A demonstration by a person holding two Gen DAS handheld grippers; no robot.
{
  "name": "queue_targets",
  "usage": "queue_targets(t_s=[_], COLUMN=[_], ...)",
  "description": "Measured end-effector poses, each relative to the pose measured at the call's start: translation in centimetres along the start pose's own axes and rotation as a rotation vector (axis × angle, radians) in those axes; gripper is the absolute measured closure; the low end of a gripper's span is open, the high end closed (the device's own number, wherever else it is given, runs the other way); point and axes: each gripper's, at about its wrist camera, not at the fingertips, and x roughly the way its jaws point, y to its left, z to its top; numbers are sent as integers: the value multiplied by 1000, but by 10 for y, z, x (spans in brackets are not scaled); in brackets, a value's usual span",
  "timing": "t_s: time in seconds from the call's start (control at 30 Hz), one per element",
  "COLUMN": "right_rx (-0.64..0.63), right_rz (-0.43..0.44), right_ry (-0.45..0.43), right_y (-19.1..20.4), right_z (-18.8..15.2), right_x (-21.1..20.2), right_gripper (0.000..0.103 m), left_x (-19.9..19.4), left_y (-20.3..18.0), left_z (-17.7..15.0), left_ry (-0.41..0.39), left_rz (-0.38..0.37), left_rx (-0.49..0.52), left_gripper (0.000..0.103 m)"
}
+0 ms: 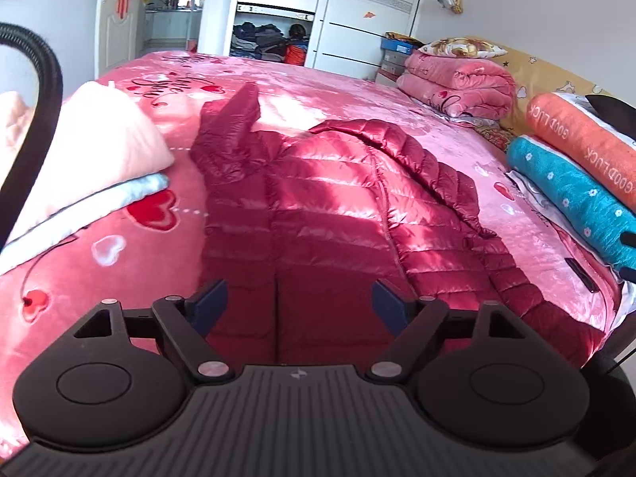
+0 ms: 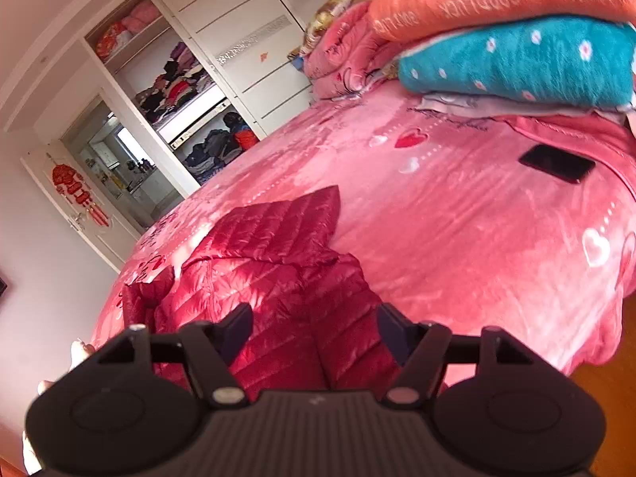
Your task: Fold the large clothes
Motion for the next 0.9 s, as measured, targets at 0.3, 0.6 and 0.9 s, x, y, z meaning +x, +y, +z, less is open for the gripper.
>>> queue_targets(t_s=[0.3, 0.6, 0.9], right_rx=[-129, -350, -700], right_rz=[71, 90, 19], right_ry=[-25, 6, 3], right_y=[60, 129, 187], right_z=[38, 49, 24], right_x=[50, 161, 284], right_gripper=[11, 7, 6], left_x=[64, 101, 123], left_y=[-29, -27, -10], left_z=[30, 28, 15], left_ry=[-10, -20, 38], left_rz=[-64, -8, 3], left_rx=[-4, 6, -22], left_gripper=[3, 1, 0])
